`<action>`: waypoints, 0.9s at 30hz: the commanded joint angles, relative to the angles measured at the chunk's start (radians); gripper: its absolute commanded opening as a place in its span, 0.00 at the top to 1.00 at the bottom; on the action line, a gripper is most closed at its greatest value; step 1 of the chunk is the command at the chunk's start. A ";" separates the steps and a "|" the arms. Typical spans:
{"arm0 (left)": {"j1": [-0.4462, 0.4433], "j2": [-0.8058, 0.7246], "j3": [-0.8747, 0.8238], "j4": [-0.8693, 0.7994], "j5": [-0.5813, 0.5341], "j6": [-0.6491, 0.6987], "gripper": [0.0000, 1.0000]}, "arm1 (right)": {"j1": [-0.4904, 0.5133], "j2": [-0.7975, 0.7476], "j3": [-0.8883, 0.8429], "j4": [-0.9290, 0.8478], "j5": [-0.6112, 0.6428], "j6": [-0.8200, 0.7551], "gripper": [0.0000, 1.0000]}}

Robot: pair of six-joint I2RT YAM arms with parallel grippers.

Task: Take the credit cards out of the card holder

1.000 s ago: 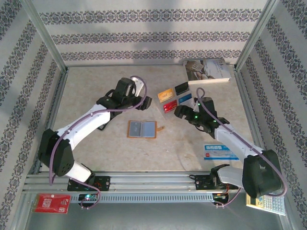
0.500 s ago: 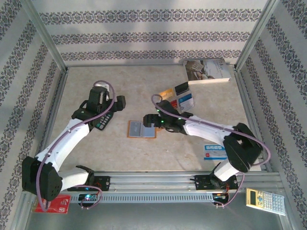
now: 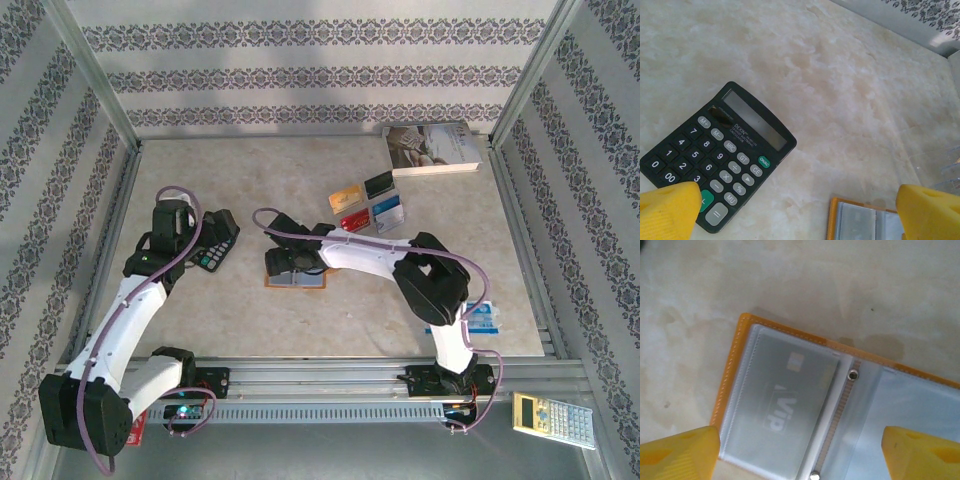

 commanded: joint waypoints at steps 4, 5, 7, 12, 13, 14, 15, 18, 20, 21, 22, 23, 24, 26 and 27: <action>0.023 0.003 -0.010 0.015 0.056 -0.022 0.00 | 0.024 0.103 0.139 -0.167 0.053 -0.026 0.20; 0.025 0.002 -0.010 0.013 0.055 -0.022 0.00 | 0.026 0.117 0.155 -0.181 0.051 -0.026 0.20; 0.029 0.000 -0.013 0.002 0.048 -0.022 0.00 | 0.027 0.140 0.178 -0.202 0.053 -0.025 0.21; 0.031 -0.002 -0.028 0.004 0.062 -0.022 0.00 | 0.025 0.173 0.193 -0.225 0.049 -0.020 0.21; 0.029 -0.001 -0.029 0.007 0.066 -0.021 0.00 | 0.025 0.180 0.195 -0.233 0.048 -0.016 0.22; 0.030 0.001 -0.030 0.009 0.069 -0.020 0.00 | 0.023 0.190 0.195 -0.241 0.047 -0.015 0.22; 0.031 0.004 -0.030 0.011 0.070 -0.020 0.00 | 0.023 0.197 0.194 -0.245 0.048 -0.015 0.22; 0.031 0.015 -0.028 0.006 0.066 -0.019 0.00 | 0.018 0.224 0.180 -0.256 0.060 -0.017 0.22; 0.030 0.019 -0.029 0.002 0.059 -0.015 0.00 | 0.008 0.248 0.169 -0.268 0.056 -0.015 0.22; 0.030 0.019 -0.029 -0.002 0.059 -0.014 0.00 | 0.004 0.254 0.159 -0.266 0.054 -0.014 0.22; 0.030 0.018 -0.030 -0.007 0.058 -0.013 0.00 | -0.001 0.257 0.147 -0.266 0.055 -0.012 0.23; 0.030 0.015 -0.035 -0.008 0.057 -0.013 0.00 | -0.007 0.258 0.133 -0.263 0.057 -0.009 0.23; 0.030 0.013 -0.041 -0.008 0.056 -0.013 0.00 | -0.009 0.258 0.122 -0.259 0.056 -0.009 0.23; 0.030 0.011 -0.051 -0.004 0.057 -0.013 0.00 | -0.018 0.256 0.098 -0.250 0.050 -0.010 0.27; 0.031 0.013 -0.053 -0.002 0.059 -0.012 0.00 | -0.022 0.255 0.090 -0.245 0.047 -0.011 0.28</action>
